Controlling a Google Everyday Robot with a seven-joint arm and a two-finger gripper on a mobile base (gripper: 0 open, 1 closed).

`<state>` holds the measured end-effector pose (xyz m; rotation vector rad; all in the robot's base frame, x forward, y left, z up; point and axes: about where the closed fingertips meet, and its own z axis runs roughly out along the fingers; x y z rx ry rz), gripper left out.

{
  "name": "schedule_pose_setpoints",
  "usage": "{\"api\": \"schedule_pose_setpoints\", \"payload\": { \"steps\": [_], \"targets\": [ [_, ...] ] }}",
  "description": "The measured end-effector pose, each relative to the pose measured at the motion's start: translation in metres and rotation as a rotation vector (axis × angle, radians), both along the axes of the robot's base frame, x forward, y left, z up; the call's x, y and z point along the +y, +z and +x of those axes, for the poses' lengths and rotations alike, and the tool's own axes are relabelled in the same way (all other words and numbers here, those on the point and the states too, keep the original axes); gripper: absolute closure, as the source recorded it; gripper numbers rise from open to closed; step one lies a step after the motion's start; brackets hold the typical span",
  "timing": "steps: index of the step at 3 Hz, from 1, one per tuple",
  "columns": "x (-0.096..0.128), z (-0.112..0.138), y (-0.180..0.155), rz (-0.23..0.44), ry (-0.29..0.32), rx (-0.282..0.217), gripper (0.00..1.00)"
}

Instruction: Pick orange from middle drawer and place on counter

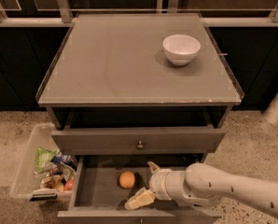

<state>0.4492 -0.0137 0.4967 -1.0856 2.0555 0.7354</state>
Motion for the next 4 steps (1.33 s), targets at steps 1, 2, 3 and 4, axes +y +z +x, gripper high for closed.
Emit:
{"api": "schedule_pose_setpoints", "payload": {
  "steps": [1, 2, 3, 4],
  "targets": [
    [0.021, 0.015, -0.006, -0.036, 0.042, -0.082, 0.0],
    [0.033, 0.027, -0.02, -0.078, 0.059, -0.126, 0.0],
    [0.035, 0.028, -0.02, -0.08, 0.059, -0.13, 0.0],
    [0.035, 0.033, -0.027, -0.072, 0.046, -0.123, 0.0]
  ]
}}
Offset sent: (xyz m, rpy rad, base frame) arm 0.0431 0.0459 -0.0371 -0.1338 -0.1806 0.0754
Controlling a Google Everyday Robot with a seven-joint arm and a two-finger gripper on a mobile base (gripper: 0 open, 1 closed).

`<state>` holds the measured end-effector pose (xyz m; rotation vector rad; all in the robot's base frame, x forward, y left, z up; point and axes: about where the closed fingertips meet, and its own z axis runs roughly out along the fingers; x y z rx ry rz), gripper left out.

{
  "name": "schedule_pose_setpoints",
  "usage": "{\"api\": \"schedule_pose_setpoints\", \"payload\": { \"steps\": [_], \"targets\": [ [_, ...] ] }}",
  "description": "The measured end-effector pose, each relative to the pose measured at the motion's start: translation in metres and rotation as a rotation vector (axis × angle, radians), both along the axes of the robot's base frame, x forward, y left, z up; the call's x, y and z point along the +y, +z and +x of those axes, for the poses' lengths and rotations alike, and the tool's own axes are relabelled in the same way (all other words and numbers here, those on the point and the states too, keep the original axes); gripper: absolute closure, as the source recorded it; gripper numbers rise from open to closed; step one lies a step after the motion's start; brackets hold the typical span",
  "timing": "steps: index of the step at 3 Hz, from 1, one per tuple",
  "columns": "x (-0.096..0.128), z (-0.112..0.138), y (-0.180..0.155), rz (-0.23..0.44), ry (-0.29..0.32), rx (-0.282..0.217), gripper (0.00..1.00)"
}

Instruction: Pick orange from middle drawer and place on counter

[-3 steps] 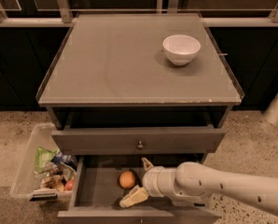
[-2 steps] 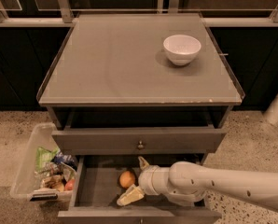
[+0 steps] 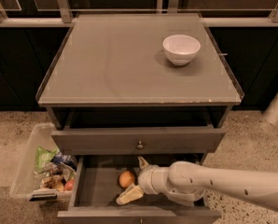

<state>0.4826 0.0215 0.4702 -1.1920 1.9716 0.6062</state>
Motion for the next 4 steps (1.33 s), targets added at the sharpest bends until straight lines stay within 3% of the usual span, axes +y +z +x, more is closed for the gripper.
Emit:
{"api": "schedule_pose_setpoints", "payload": {
  "steps": [2, 4],
  "targets": [
    [0.001, 0.026, -0.032, -0.007, -0.02, 0.006, 0.0],
    [0.004, 0.029, -0.067, -0.035, -0.051, 0.012, 0.0]
  ]
}}
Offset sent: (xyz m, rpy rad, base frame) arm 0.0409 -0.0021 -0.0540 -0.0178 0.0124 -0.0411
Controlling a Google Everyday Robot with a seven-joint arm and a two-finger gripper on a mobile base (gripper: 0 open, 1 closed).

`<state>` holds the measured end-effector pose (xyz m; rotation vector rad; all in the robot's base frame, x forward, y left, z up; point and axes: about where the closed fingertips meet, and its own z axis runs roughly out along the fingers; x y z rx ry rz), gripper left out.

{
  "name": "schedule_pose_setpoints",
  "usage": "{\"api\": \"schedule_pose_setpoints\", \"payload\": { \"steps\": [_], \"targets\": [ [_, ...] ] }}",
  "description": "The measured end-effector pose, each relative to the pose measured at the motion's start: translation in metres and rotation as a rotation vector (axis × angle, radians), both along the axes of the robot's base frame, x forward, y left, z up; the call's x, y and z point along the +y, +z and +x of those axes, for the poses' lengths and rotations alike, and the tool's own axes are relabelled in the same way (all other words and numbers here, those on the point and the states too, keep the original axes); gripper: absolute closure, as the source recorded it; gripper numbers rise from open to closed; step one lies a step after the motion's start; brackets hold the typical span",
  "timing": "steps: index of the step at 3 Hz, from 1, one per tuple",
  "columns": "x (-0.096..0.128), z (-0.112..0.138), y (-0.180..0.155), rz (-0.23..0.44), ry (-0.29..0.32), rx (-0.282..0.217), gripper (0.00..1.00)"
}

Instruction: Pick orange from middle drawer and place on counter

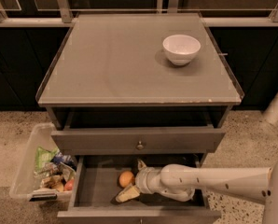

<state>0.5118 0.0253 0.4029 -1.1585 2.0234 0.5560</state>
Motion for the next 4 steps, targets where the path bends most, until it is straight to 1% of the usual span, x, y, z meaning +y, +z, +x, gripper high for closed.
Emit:
{"api": "schedule_pose_setpoints", "payload": {
  "steps": [1, 2, 3, 4],
  "targets": [
    [0.0033, 0.0019, -0.0144, -0.02, -0.006, 0.003, 0.0],
    [0.0092, 0.0082, -0.0234, -0.04, -0.009, -0.008, 0.0],
    [0.0098, 0.0085, -0.0237, -0.041, -0.008, -0.009, 0.18],
    [0.0098, 0.0085, -0.0237, -0.041, -0.008, -0.009, 0.41]
  ]
}}
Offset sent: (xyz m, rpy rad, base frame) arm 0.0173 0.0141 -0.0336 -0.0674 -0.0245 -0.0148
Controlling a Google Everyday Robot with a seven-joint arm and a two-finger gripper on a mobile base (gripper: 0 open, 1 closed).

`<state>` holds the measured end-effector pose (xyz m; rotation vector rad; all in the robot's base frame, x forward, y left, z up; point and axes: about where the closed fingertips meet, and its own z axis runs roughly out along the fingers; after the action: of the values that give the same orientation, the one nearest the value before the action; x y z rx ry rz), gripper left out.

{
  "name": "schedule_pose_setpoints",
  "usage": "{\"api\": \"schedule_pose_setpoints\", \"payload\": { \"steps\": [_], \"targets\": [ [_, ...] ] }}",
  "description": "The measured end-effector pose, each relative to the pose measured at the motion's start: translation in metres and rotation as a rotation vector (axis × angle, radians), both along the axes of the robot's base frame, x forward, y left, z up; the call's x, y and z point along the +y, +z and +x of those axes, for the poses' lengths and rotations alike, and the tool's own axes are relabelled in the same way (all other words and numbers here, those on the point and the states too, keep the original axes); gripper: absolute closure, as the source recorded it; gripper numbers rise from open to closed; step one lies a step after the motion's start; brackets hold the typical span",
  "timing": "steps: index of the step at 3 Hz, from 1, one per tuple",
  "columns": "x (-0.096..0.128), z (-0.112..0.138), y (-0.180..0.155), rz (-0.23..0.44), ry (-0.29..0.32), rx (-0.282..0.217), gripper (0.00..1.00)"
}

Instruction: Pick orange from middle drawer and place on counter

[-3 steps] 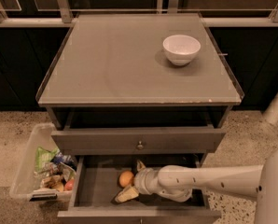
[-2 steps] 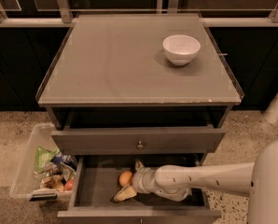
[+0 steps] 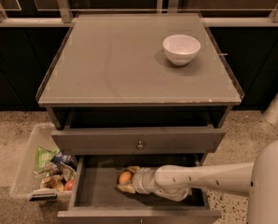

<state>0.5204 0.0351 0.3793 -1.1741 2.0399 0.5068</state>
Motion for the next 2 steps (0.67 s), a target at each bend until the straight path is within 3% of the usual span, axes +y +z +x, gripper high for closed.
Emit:
{"api": "schedule_pose_setpoints", "payload": {
  "steps": [2],
  "targets": [
    [0.0, 0.0, 0.0, 0.0, 0.0, 0.0, 0.87]
  ]
}}
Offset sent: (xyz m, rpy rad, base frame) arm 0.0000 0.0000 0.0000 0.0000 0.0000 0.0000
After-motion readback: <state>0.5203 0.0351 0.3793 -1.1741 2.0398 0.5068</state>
